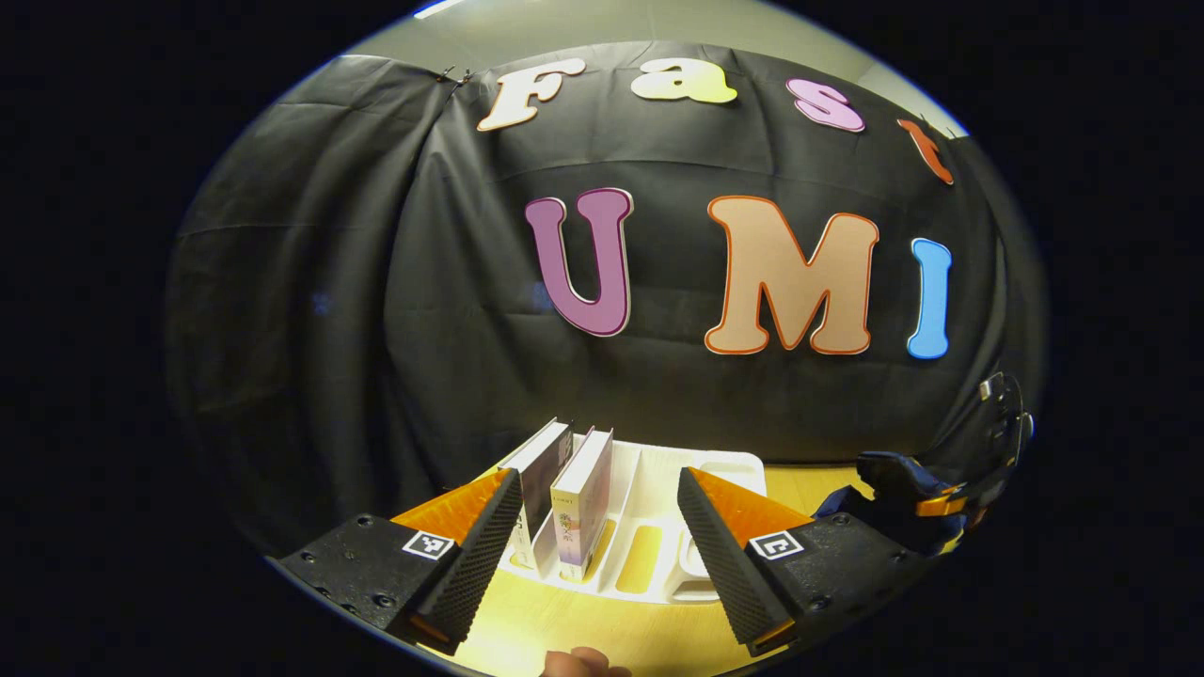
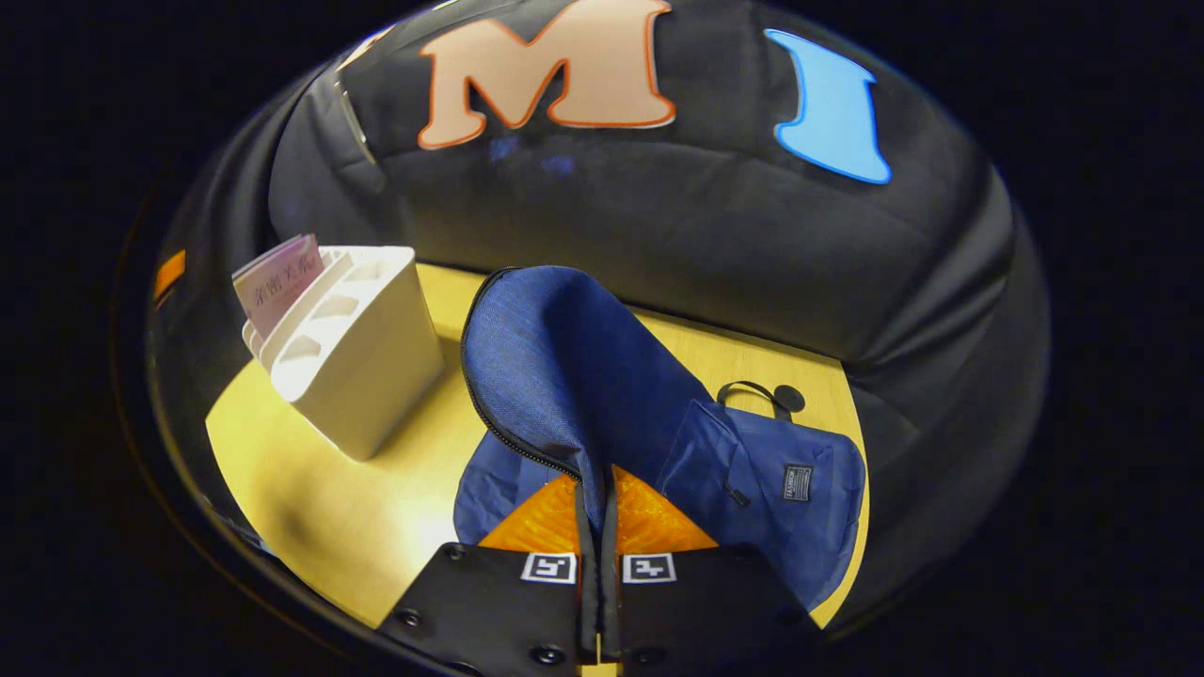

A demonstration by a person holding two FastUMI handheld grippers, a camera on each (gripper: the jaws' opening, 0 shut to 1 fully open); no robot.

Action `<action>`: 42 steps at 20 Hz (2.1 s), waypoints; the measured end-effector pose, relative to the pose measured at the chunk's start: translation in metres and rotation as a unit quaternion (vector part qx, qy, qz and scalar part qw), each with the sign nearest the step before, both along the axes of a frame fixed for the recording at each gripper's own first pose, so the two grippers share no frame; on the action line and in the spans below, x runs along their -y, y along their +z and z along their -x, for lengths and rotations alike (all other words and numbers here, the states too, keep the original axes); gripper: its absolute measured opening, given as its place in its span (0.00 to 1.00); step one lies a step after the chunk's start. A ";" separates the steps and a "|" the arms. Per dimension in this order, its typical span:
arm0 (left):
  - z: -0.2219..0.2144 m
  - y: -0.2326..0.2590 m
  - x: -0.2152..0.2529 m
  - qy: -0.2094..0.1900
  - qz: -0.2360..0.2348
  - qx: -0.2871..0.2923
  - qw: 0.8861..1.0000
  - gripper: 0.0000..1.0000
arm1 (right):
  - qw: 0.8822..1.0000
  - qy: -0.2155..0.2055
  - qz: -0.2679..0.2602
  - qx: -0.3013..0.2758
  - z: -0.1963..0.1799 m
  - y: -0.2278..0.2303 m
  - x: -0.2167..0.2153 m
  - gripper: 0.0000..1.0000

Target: Open the schoolbag, grab two books from the bookshelf and put them into the schoolbag.

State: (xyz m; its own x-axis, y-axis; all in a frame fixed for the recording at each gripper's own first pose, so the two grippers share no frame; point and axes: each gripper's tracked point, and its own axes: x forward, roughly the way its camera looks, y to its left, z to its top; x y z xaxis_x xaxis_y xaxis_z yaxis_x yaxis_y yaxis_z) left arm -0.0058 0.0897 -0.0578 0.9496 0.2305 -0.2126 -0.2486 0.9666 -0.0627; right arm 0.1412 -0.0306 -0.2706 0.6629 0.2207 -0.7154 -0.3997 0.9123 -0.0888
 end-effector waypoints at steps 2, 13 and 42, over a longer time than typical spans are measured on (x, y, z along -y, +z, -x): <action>-0.005 -0.001 -0.001 -0.004 -0.004 0.000 1.000 0.97 | 0.999 -0.023 -0.032 -0.001 -0.001 0.005 0.007 0.04; -0.049 -0.018 -0.008 -0.075 -0.004 -0.049 0.996 0.96 | 0.963 -0.175 -0.203 0.010 -0.007 0.031 0.040 0.04; -0.156 -0.159 -0.043 -0.175 -0.023 -0.330 0.927 0.88 | 0.972 -0.155 -0.179 0.010 -0.009 0.032 0.042 0.03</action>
State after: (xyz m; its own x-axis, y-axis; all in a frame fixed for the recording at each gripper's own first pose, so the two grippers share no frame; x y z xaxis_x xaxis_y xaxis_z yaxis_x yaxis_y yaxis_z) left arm 0.1505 0.1323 -0.2172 0.6347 -0.0451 -0.7714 0.1119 0.9931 0.0340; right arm 0.1501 -0.0727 -0.2382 0.7499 0.2414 -0.6159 -0.1028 0.9623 0.2519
